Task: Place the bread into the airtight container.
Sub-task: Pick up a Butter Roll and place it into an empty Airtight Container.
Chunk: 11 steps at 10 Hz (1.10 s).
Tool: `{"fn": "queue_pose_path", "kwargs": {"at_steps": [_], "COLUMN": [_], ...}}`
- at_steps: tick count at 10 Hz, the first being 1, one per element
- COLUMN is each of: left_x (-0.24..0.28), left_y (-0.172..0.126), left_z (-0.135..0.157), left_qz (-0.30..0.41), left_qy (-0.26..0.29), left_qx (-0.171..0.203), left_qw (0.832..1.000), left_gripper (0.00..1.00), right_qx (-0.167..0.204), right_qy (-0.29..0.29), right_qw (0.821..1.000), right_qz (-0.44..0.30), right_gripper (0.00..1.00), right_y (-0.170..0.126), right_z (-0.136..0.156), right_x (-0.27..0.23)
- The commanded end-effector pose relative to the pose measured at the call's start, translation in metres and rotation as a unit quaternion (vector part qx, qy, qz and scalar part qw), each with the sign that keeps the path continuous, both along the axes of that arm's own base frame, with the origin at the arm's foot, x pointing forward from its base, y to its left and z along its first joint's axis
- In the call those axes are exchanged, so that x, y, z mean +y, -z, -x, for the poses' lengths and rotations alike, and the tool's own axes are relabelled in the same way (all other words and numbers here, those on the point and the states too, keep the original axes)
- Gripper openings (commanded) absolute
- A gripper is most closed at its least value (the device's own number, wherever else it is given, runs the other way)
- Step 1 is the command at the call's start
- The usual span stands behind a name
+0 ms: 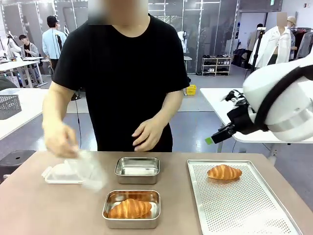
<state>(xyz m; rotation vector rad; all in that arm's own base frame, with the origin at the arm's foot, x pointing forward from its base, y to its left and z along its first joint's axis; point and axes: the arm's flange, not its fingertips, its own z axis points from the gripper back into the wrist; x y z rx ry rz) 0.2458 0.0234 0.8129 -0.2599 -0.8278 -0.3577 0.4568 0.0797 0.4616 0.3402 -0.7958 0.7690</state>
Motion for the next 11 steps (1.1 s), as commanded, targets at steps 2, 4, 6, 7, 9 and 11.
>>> {"fn": "queue_pose_path", "kwargs": {"at_steps": [2,4,6,7,9,11], "left_x": [-0.001,-0.001,-0.001,-0.001,-0.001,-0.001], "left_y": [-0.001,-0.001,-0.001,-0.001,-0.001,-0.001], "left_z": [0.0,0.0,0.0,0.0,0.0,0.0], "left_qz": [0.003,0.003,0.003,0.003,0.003,0.003], "left_qy": [0.005,0.005,0.005,0.005,0.005,0.005], "left_qx": [0.0,0.0,0.0,0.0,0.0,0.0], "left_qw": [1.0,1.0,1.0,1.0,1.0,1.0], "left_gripper": [1.0,1.0,1.0,1.0,1.0,1.0], "right_qx": [0.015,-0.013,-0.014,-0.012,0.004,-0.01], "right_qy": [0.028,0.13,0.209,0.226,0.275,0.282], "right_qw": [0.998,0.977,0.951,0.937,0.915,0.904], "right_qz": [-0.059,-0.166,-0.227,-0.265,-0.295,-0.321], "right_gripper": [1.0,1.0,1.0,1.0,1.0,1.0], "right_y": [-0.003,0.018,0.059,0.084,0.138,0.17], "right_z": [0.012,0.088,0.145,0.165,0.18,0.2], "right_x": [-0.035,-0.142,-0.21,-0.232,-0.25,-0.255]}}
